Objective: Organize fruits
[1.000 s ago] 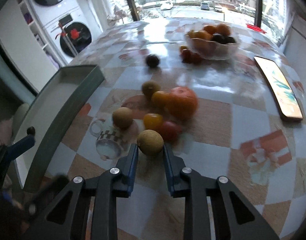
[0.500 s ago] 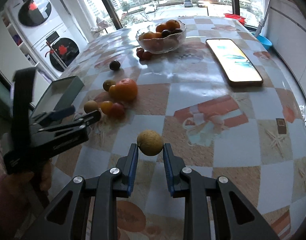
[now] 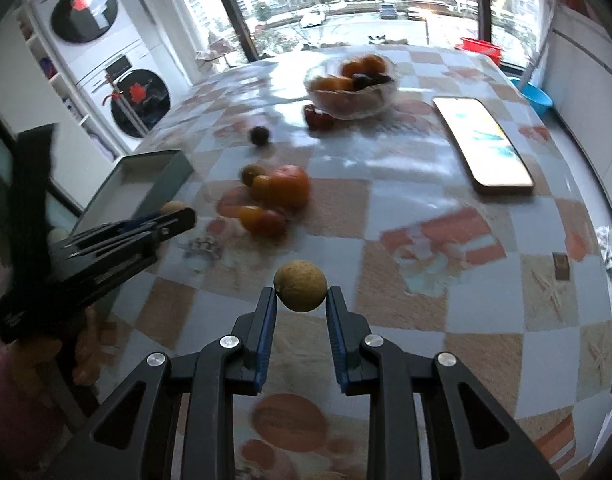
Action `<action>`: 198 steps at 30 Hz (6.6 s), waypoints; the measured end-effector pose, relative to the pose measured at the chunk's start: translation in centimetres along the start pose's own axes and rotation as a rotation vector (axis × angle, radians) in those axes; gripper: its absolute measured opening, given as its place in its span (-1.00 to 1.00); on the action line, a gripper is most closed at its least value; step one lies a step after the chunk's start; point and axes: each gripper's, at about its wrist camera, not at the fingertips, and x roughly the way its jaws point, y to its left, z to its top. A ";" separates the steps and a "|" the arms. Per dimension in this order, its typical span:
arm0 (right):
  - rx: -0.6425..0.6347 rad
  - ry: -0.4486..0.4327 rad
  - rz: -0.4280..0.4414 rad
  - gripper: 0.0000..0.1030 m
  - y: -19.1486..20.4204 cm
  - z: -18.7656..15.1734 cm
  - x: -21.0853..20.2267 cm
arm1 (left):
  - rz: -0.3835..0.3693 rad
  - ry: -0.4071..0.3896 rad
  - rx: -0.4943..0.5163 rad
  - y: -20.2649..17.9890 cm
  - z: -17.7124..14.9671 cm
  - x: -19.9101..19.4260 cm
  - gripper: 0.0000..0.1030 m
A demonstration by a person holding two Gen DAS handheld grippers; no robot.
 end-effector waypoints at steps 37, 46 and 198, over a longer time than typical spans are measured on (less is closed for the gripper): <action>-0.062 0.012 -0.187 0.71 5.5 1.9 2.7 | 0.419 -0.086 -0.011 11.2 -5.4 -3.4 0.89; 0.054 0.016 -0.305 1.00 -3.1 1.2 5.5 | 0.414 -0.113 -0.009 5.6 -3.1 -4.1 0.89; 0.036 -0.054 -0.347 1.00 -2.6 2.3 7.0 | 0.173 0.043 -0.086 -1.9 -5.4 2.9 0.98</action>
